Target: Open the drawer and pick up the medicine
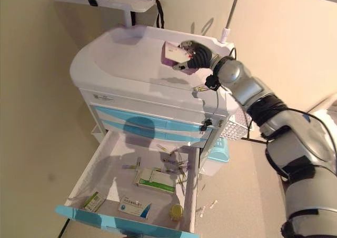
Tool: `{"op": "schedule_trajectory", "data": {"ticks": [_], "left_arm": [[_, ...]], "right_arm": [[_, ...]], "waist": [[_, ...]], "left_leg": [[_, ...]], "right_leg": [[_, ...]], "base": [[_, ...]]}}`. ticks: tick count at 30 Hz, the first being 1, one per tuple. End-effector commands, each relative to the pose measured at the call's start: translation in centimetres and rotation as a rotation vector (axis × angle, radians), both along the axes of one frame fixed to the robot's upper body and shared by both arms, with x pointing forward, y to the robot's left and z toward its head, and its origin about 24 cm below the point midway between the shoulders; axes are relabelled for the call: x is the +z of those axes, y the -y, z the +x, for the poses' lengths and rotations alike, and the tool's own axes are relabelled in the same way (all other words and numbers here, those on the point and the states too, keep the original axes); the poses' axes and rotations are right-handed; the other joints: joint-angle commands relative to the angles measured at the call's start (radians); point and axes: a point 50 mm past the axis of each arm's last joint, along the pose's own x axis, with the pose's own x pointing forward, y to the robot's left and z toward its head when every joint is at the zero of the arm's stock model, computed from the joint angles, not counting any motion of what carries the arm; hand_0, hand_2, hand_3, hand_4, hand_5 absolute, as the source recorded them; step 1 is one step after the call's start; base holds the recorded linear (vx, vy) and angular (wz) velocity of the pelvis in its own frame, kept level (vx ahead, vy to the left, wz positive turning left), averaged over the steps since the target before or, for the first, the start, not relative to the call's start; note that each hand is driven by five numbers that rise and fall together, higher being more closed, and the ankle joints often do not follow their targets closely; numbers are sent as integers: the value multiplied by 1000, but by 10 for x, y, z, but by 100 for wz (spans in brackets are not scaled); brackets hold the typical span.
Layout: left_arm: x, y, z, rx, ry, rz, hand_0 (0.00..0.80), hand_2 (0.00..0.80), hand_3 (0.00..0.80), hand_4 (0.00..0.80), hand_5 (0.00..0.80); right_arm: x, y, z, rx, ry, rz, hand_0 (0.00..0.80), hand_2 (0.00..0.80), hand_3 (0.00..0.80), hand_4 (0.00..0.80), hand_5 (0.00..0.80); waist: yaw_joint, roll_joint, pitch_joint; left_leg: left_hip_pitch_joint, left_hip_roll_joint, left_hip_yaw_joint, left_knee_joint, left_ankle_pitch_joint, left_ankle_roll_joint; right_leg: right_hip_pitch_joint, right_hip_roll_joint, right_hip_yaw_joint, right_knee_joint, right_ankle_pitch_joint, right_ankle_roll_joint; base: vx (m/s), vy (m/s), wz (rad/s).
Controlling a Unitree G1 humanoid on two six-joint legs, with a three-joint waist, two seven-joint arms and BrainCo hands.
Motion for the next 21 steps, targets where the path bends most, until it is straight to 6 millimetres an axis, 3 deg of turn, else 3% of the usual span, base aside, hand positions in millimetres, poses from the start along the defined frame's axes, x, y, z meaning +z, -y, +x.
{"op": "schedule_trajectory", "data": {"ticks": [1, 16, 17, 18, 19, 21], "left_arm": [[7, -24, 12, 14, -3, 72, 0, 0, 0, 0, 0], [11, -32, 37, -31, 48, 105, 0, 0, 0, 0, 0], [12, -32, 39, -38, 51, 106, 0, 0, 0, 0, 0], [12, -32, 39, -38, 51, 106, 0, 0, 0, 0, 0], [12, -33, 40, -45, 51, 110, 0, 0, 0, 0, 0], [12, -33, 40, -48, 50, 112, 0, 0, 0, 0, 0]], "right_arm": [[67, -3, 6, -92, 198, -16, 800, 800, 800, 800, 800], [47, -4, 19, -205, 144, -91, 800, 800, 800, 800, 800], [46, -2, 19, -220, 141, -97, 439, 439, 439, 439, 439], [46, -2, 19, -220, 141, -96, 301, 301, 301, 301, 301], [46, 0, 20, -228, 142, -105, 0, 0, 0, 0, 0], [47, 0, 20, -230, 142, -105, 0, 0, 0, 0, 0]], "waist": [[34, -61, 54], [76, -71, 68], [80, -73, 70], [80, -73, 70], [84, -73, 72], [84, -74, 73]], "left_leg": [[51, -50, -23, 22, -81, 35], [-3, -70, -96, 10, -53, 30], [-8, -73, -103, 12, -51, 30], [-8, -73, -104, 12, -51, 30], [-11, -75, -110, 12, -50, 30], [-12, -76, -111, 13, -50, 30]], "right_leg": [[-33, -37, -11, 54, 51, 57], [-43, -46, -79, 30, 61, 58], [-44, -47, -87, 28, 62, 58], [-44, -47, -87, 28, 62, 58], [-44, -48, -92, 27, 62, 58], [-44, -48, -93, 27, 62, 58]], "base": [[-31, -32, 27], [-1, -8, 17], [0, -1, 15], [-6, 0, 12], [-7, 1, 5], [-5, 5, 6]]}}
